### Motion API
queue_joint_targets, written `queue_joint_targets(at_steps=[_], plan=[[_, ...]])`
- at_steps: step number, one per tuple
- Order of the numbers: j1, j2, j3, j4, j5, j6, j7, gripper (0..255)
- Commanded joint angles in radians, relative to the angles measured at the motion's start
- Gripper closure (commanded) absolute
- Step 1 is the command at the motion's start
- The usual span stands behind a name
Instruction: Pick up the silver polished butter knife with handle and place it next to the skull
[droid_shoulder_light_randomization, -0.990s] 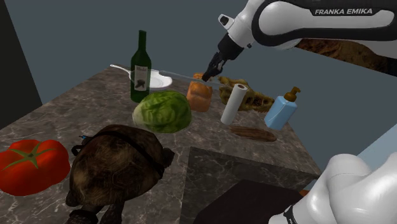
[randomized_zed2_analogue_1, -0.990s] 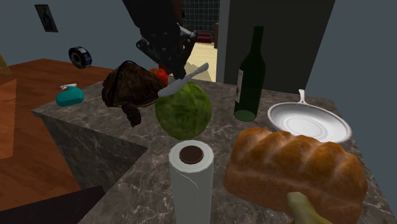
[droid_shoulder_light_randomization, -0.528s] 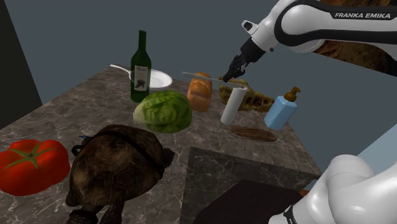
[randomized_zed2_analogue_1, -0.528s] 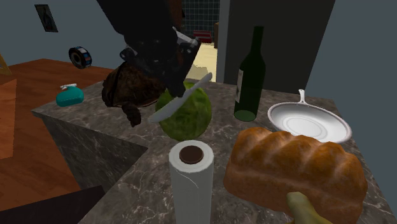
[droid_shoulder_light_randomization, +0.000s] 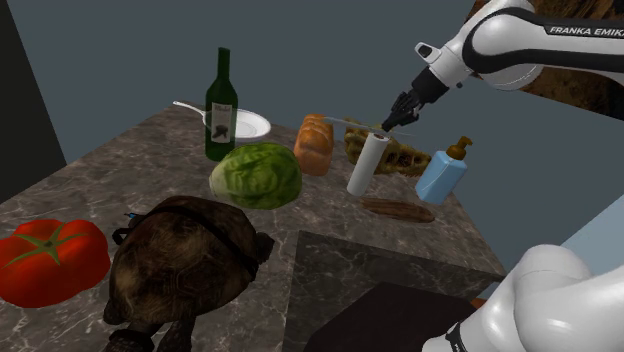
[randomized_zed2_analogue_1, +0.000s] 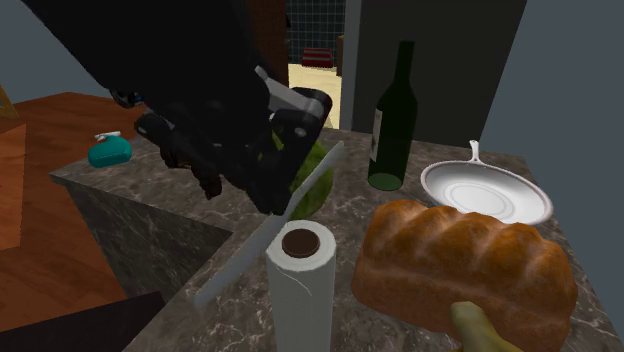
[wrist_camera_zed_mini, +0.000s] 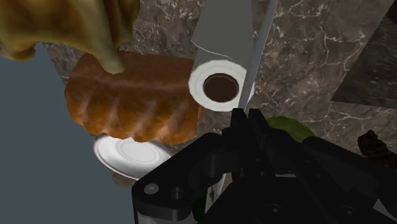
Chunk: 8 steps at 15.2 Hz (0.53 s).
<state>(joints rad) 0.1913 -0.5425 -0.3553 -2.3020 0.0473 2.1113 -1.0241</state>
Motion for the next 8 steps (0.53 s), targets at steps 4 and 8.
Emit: queue_joint_targets(at_steps=[4, 8], plan=[[-0.035, -0.023, -0.097, 0.012, -0.021, -0.044, -0.116, 255], [-0.057, -0.018, -0.182, 0.045, -0.034, -0.081, -0.213, 255]])
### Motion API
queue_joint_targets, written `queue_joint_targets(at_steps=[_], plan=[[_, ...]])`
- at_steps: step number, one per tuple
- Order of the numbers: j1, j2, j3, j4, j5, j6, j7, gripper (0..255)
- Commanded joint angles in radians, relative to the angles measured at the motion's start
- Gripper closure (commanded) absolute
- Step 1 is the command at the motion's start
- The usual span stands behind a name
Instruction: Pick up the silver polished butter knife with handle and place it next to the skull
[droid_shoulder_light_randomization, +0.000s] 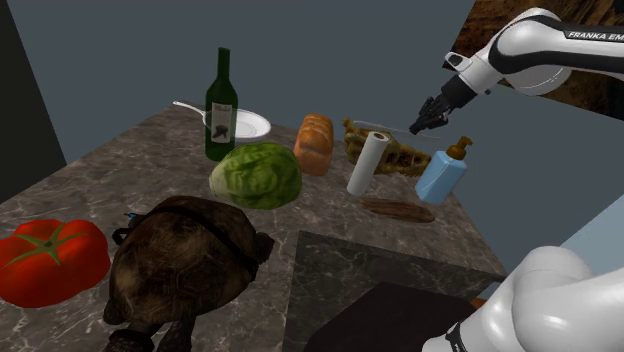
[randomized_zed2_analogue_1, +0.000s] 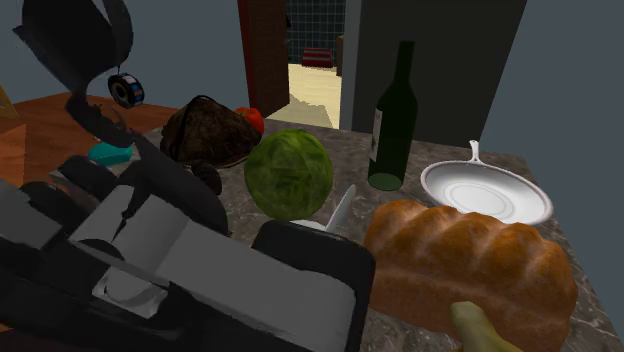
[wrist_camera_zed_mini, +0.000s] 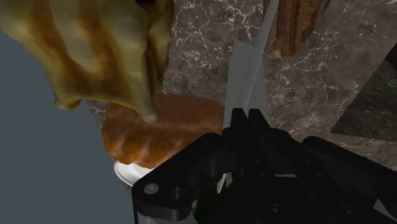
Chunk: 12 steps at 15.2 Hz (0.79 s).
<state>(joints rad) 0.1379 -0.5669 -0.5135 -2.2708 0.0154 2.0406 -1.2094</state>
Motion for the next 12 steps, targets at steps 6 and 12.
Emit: queue_joint_targets(at_steps=[6, 12], plan=[[-0.015, 0.048, -0.164, 0.098, -0.006, -0.065, -0.179, 255], [0.007, 0.134, -0.333, 0.223, 0.022, -0.125, -0.344, 255]])
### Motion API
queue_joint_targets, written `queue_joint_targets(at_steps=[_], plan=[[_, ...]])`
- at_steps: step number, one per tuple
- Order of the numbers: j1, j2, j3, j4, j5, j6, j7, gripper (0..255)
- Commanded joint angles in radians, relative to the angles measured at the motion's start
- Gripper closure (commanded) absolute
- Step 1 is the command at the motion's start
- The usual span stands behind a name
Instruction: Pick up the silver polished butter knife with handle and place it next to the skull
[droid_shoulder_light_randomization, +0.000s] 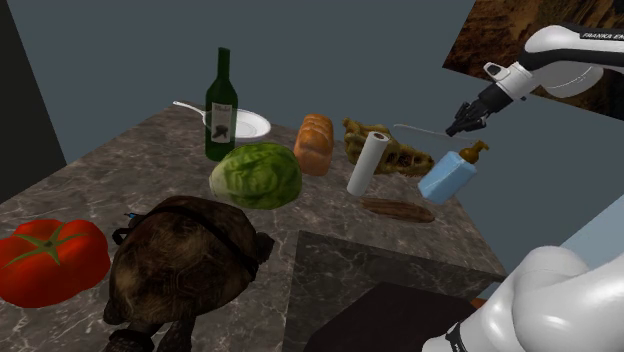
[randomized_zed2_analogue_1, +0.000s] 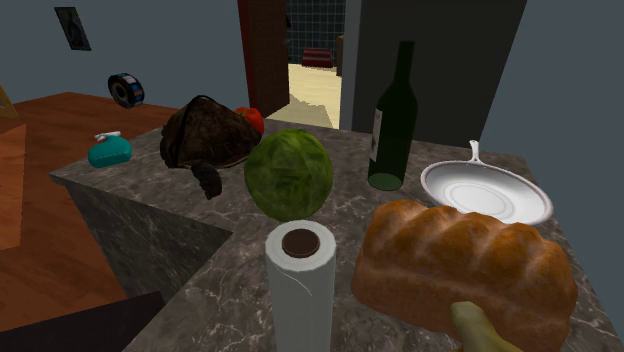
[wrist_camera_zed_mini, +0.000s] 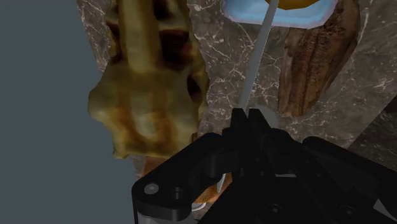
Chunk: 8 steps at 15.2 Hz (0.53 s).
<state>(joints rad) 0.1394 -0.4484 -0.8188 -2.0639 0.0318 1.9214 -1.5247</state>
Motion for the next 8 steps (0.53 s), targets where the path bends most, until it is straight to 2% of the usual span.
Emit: queue_joint_targets(at_steps=[1, 6, 7, 8], plan=[[0.013, 0.035, -0.061, 0.041, 0.016, -0.016, -0.058, 255], [0.083, 0.170, -0.269, 0.186, 0.107, -0.081, -0.229, 255], [0.106, 0.210, -0.326, 0.219, 0.140, -0.098, -0.271, 255], [0.155, 0.294, -0.441, 0.275, 0.214, -0.132, -0.351, 255]])
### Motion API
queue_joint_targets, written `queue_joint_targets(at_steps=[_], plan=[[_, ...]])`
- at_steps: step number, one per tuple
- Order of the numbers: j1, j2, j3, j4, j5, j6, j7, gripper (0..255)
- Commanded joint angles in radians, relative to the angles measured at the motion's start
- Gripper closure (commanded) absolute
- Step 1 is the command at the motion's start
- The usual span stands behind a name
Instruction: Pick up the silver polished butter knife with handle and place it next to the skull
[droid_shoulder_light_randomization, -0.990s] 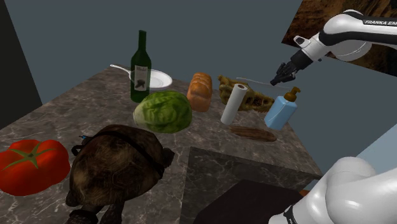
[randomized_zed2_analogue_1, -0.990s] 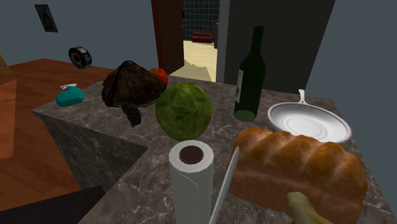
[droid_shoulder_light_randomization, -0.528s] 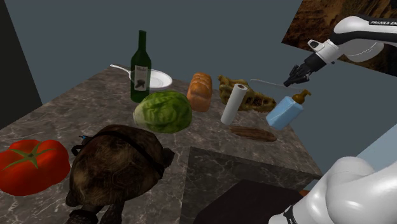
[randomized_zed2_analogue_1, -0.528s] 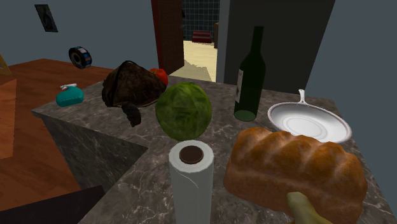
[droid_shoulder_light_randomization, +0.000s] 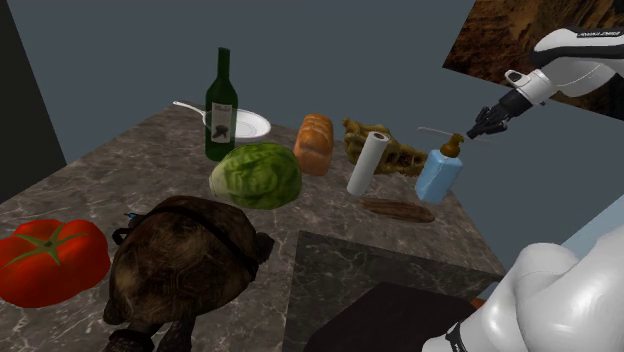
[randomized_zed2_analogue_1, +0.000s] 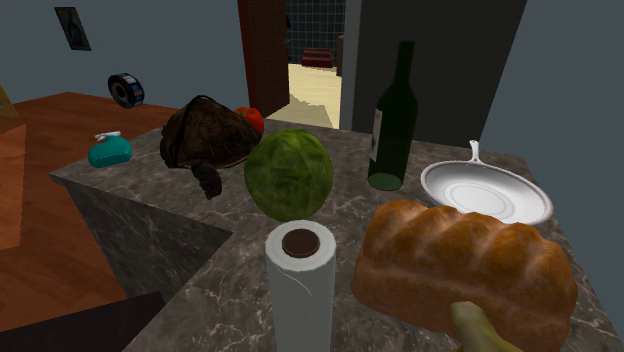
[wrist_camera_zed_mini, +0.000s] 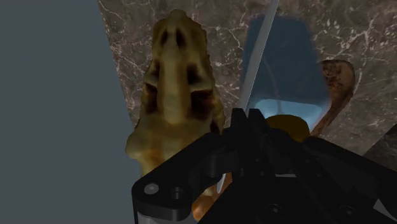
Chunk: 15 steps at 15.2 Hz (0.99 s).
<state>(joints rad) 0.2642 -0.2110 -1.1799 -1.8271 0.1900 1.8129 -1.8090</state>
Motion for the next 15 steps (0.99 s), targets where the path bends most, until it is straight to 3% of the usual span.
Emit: queue_joint_targets(at_steps=[1, 15], plan=[[0.032, 0.054, -0.081, 0.025, 0.054, -0.011, -0.069, 255], [0.056, 0.100, -0.134, -0.139, 0.115, 0.151, -0.161, 255]])
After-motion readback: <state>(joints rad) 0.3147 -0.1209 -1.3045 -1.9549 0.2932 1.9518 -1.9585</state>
